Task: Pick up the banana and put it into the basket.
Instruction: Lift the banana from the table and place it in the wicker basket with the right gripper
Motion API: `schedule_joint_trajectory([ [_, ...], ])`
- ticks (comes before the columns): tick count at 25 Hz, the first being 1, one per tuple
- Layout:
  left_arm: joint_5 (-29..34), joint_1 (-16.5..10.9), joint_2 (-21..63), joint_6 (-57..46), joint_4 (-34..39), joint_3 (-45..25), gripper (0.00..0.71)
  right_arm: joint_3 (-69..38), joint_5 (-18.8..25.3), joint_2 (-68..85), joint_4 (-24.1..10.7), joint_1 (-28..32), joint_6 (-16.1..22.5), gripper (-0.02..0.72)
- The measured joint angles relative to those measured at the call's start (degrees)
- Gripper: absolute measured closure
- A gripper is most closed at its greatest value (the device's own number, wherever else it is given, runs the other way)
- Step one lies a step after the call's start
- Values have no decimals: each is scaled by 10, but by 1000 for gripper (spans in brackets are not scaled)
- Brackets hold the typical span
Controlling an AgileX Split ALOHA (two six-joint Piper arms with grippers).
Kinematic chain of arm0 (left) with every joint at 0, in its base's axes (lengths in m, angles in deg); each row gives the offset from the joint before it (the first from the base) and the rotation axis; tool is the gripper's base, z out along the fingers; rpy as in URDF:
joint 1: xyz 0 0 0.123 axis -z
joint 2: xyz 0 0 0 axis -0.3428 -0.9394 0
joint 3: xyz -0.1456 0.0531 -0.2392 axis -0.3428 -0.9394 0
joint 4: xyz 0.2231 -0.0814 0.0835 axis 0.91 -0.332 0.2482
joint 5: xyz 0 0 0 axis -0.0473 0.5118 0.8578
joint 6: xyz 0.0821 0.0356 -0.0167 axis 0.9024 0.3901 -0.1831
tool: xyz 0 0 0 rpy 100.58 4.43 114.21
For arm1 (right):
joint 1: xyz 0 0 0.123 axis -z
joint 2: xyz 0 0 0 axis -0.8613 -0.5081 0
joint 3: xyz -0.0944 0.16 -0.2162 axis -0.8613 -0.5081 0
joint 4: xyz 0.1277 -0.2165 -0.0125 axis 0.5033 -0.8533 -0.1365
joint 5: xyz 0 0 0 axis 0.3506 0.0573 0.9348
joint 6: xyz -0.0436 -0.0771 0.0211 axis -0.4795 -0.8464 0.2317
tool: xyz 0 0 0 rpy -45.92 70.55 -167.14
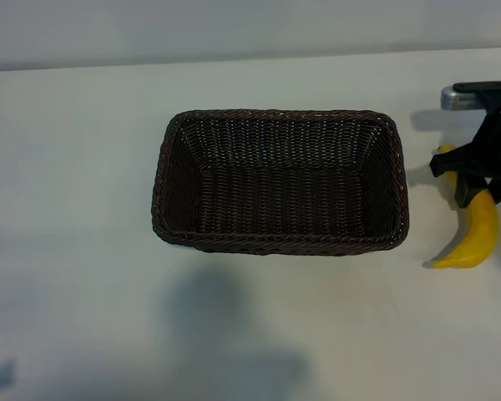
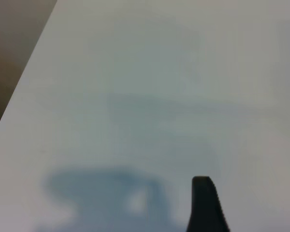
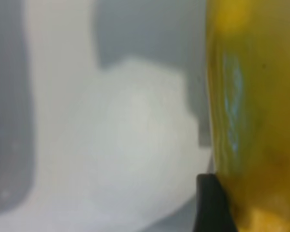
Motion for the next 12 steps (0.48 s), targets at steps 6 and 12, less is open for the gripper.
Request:
schedule_joint_trajectory([
  [6,0,0,0,0,0,0,227,85,109,24,-20,0,-1,274],
  [12,0,0,0,0,0,0,227,166,160,25,-17,-1,-1,274],
])
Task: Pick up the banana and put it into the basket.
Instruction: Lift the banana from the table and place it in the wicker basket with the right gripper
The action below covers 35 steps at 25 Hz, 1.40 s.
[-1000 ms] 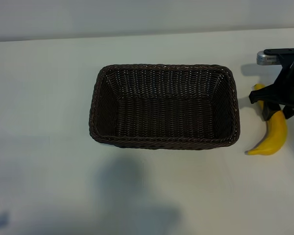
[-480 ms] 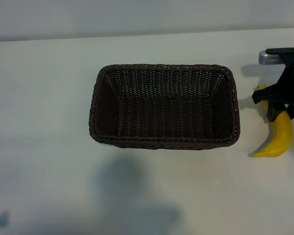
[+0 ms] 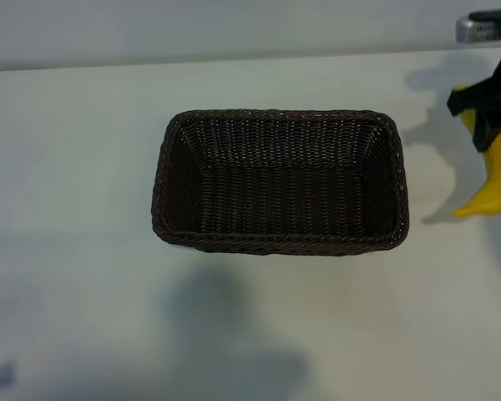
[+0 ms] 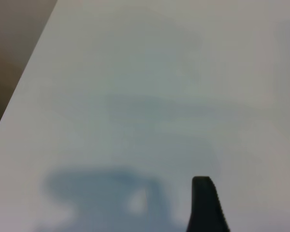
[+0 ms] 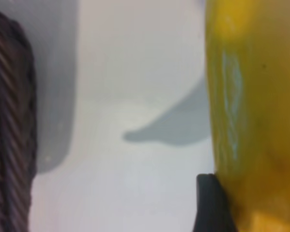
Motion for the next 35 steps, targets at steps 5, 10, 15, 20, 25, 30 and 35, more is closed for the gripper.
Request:
schedule_joint_trajectory([
  [5,0,0,0,0,0,0,227,39,10,0,0,-35,-3,274],
  [10,0,0,0,0,0,0,227,78,11,-2,-7,-109,-4,274],
  [15,0,0,0,0,0,0,227,95,14,-15,-9,-173,-4,274],
  [20,0,0,0,0,0,0,227,115,15,-33,-23,-231,-39,274],
  [25,0,0,0,0,0,0,227,123,-22,-35,-59,-291,-155,274],
  [30,0,0,0,1,0,0,227,123,-65,-36,-104,-338,-341,274],
  [35,0,0,0,1,0,0,227,123,-72,-37,-107,-361,-481,274],
])
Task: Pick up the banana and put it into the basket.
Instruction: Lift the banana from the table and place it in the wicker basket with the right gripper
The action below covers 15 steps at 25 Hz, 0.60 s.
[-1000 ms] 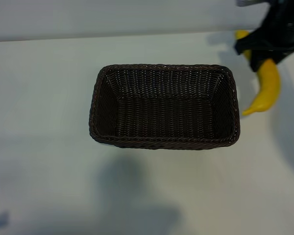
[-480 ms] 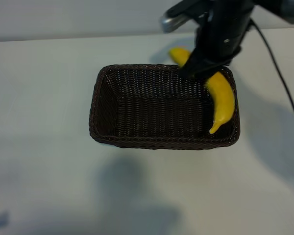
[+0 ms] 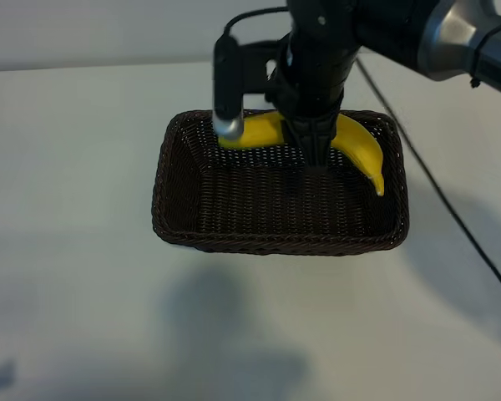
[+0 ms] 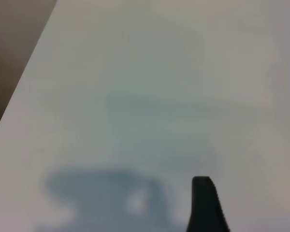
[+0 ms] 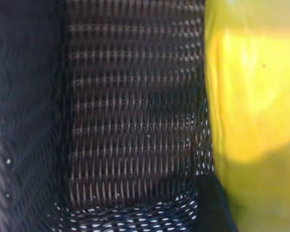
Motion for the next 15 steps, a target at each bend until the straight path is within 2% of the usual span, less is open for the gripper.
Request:
schedule_joint_trajectory([
  [5,0,0,0,0,0,0,227,0,-3,-16,12,0,-25,274],
  [15,0,0,0,0,0,0,227,0,-55,-78,27,0,-16,274],
])
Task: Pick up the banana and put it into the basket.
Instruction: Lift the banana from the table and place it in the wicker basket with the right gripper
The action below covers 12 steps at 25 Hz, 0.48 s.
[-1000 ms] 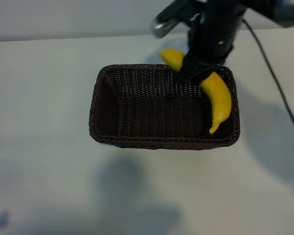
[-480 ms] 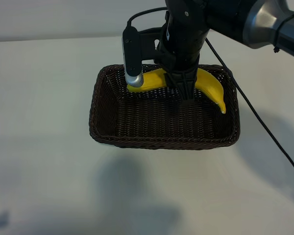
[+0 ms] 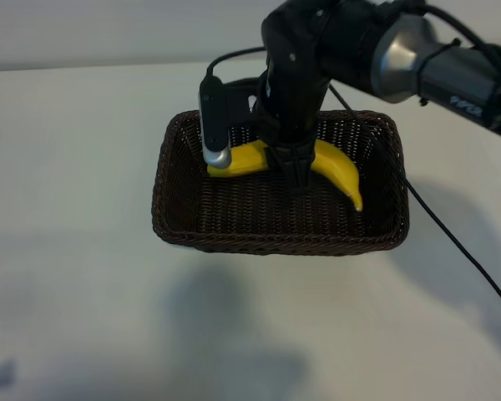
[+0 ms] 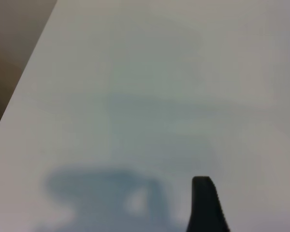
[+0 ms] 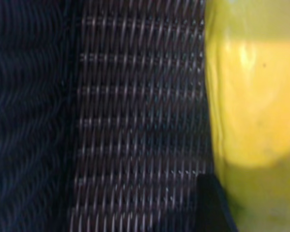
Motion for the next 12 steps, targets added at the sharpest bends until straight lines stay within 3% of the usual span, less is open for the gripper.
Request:
schedule_joint_trajectory([
  [6,0,0,0,0,0,0,227,0,-4,-14,0,0,30,274],
  [12,0,0,0,0,0,0,227,1,-5,-14,0,0,33,271],
])
